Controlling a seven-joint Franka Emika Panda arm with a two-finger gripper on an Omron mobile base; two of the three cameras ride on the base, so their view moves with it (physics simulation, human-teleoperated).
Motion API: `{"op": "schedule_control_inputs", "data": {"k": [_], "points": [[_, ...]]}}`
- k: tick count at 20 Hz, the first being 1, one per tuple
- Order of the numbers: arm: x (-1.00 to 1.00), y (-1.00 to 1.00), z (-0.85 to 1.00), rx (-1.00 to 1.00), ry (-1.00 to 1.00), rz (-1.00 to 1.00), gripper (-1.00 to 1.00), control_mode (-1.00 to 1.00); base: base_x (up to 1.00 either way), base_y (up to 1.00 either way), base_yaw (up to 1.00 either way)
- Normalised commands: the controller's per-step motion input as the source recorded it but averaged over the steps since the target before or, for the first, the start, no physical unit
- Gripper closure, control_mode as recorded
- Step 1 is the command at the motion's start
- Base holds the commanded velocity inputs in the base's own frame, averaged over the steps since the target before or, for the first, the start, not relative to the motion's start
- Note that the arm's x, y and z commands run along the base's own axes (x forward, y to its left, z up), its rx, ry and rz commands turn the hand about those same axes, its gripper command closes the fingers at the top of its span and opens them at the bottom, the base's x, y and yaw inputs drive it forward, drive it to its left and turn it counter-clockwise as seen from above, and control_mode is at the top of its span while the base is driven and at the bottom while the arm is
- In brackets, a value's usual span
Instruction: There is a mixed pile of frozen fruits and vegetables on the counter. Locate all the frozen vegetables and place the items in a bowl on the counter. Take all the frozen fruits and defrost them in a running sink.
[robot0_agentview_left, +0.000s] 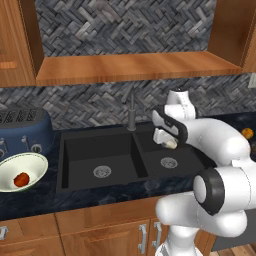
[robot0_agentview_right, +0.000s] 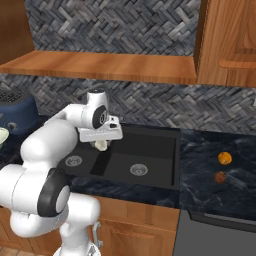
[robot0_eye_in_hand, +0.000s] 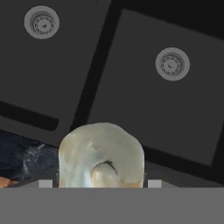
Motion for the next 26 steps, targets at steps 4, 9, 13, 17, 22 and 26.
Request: {"op": "schedule_control_inputs", "data": {"k": [4, 9, 13, 17, 22, 26], "points": [[0.00, 0.58, 0.02, 0.00, 0.00, 0.11, 1.00, -1.00, 0.00, 0.00, 0.00], [0.02, 0.56, 0.02, 0.00, 0.00, 0.12, 1.00, -1.00, 0.00, 0.00, 0.00], [0.04, 0.53, 0.01, 0.00, 0.00, 0.14, 1.00, -1.00, 0.00, 0.00, 0.00], [0.03, 0.55, 0.00, 0.00, 0.00, 0.15, 1.00, -1.00, 0.00, 0.00, 0.00], [0.02, 0.57, 0.00, 0.00, 0.01, 0.15, 1.00, -1.00, 0.00, 0.00, 0.00], [0.02, 0.59, 0.00, 0.00, 0.01, 0.14, 1.00, -1.00, 0.00, 0.00, 0.00]]}}
